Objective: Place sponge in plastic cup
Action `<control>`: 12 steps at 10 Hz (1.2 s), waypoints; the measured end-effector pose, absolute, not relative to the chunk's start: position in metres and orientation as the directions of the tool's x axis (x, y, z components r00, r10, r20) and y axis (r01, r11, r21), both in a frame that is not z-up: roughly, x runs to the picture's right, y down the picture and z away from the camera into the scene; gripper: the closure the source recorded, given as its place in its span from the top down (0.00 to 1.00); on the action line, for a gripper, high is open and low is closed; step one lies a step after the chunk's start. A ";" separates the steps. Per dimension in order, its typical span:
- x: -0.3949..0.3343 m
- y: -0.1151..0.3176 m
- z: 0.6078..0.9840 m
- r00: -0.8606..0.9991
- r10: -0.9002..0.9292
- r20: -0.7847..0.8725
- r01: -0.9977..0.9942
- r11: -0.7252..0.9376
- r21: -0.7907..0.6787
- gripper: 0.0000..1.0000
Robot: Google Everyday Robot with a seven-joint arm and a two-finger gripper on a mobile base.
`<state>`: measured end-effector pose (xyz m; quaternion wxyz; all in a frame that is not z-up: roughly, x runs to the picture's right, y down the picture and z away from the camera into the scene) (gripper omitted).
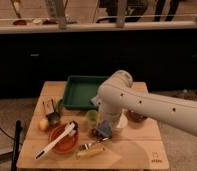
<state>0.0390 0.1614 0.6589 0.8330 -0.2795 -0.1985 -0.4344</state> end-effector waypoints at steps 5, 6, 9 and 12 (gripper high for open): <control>-0.020 0.156 0.669 0.462 -0.627 0.628 0.876 0.432 -0.213 0.00; -0.030 0.157 0.672 0.455 -0.625 0.634 0.878 0.431 -0.205 0.00; -0.051 0.156 0.686 0.468 -0.616 0.633 0.871 0.443 -0.213 0.00; -0.064 0.148 0.703 0.496 -0.618 0.610 0.857 0.460 -0.230 0.00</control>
